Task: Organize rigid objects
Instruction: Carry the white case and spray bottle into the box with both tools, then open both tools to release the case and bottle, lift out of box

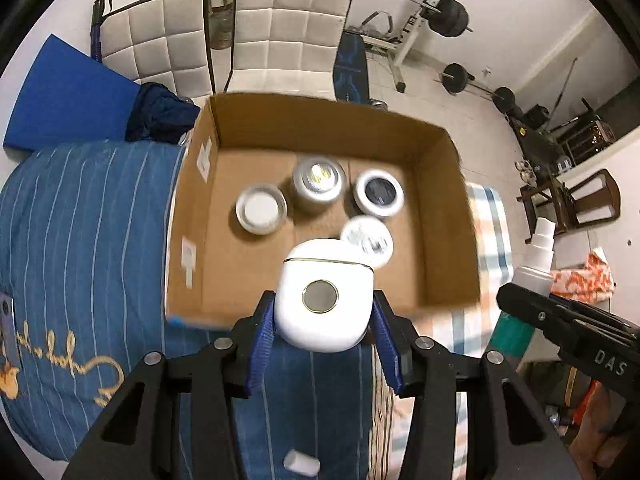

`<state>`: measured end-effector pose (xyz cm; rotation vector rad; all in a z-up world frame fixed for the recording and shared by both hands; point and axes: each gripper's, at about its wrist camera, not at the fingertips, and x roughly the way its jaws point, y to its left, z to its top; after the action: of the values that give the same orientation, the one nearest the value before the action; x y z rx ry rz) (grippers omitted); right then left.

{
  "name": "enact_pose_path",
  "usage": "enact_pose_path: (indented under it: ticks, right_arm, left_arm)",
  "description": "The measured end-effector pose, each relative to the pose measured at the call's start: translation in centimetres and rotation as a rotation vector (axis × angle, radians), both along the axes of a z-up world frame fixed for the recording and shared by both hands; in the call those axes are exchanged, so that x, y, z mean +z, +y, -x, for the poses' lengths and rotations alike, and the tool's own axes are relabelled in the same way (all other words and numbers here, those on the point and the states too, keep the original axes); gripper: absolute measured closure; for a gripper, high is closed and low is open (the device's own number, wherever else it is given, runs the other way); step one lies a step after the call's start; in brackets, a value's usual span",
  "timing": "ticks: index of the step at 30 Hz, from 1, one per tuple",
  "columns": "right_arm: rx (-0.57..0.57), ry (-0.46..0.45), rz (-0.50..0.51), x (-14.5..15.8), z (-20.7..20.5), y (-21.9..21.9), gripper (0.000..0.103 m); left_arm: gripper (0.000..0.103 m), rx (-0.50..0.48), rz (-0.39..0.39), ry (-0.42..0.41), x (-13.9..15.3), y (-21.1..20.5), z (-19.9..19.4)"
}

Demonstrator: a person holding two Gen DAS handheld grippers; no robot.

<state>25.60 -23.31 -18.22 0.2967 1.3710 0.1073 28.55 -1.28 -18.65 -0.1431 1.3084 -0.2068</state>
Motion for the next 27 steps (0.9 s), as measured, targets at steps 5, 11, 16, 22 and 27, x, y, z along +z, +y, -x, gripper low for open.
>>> enact_pose_path:
  ticks: [5, 11, 16, 22, 27]
  right_arm:
    - [-0.017, 0.05, 0.091, -3.8, -6.0, 0.2, 0.068]
    - [-0.02, 0.156, 0.153, -10.6, -10.4, 0.4, 0.068]
    - [0.001, 0.231, 0.201, -15.3, -12.1, 1.3, 0.068]
    - [-0.005, 0.272, 0.238, -18.6, -13.2, 1.4, 0.068]
    - [0.016, 0.291, 0.277, -20.1, -13.5, 1.8, 0.068]
  left_arm:
    - [0.06, 0.014, -0.027, 0.029, -2.0, 0.5, -4.7]
    - [0.06, 0.016, -0.04, 0.181, -8.6, 0.6, -7.8]
    - [0.06, -0.015, -0.077, 0.312, -14.5, -0.2, -8.0]
    - [0.059, -0.014, -0.079, 0.382, -17.9, -0.3, -8.2]
    - [0.059, -0.022, -0.065, 0.425, -19.4, -0.5, -8.4]
